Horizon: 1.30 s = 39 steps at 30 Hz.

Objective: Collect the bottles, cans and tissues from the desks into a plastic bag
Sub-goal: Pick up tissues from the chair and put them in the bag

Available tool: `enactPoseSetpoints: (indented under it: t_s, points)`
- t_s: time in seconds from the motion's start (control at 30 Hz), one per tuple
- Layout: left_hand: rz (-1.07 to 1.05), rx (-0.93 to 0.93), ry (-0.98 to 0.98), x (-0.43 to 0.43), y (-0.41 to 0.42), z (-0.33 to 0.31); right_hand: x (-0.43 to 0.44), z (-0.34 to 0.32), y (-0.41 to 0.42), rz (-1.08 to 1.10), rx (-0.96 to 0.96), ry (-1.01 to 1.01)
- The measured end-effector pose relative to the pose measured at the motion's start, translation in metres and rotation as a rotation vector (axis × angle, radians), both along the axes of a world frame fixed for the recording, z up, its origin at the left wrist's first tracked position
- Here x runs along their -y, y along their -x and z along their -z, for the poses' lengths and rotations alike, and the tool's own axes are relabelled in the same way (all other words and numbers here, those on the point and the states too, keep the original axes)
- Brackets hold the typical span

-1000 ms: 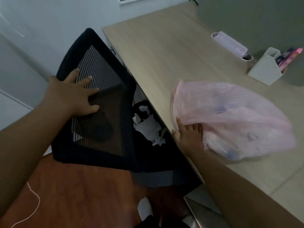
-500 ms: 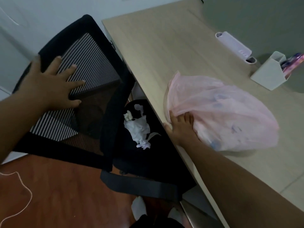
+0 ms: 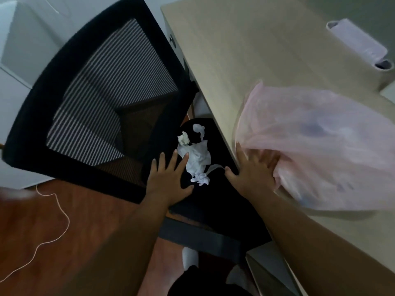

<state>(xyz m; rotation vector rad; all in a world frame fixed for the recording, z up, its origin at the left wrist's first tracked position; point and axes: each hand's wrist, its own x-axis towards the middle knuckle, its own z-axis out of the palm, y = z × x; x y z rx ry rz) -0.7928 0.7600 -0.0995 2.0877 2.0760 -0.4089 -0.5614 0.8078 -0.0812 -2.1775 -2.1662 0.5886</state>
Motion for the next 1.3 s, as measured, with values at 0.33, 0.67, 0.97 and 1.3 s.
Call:
enactPoseSetpoints:
  t_s: [0.33,0.67,0.97,1.3]
  points:
    - [0.020,0.144,0.116,-0.094,-0.022,0.100,-0.065,0.013,0.015,-0.090,0.065,-0.060]
    - [0.034,0.048,0.294,-0.162,-0.022,0.159,-0.090,0.021,0.024,-0.068,0.087,-0.146]
    - [0.010,-0.049,0.320,-0.220,0.003,0.180,-0.089,0.018,0.026,-0.049,0.080,-0.152]
    - [0.080,0.316,0.356,-0.205,0.005,0.196,-0.088,0.015,0.029,-0.035,0.080,-0.142]
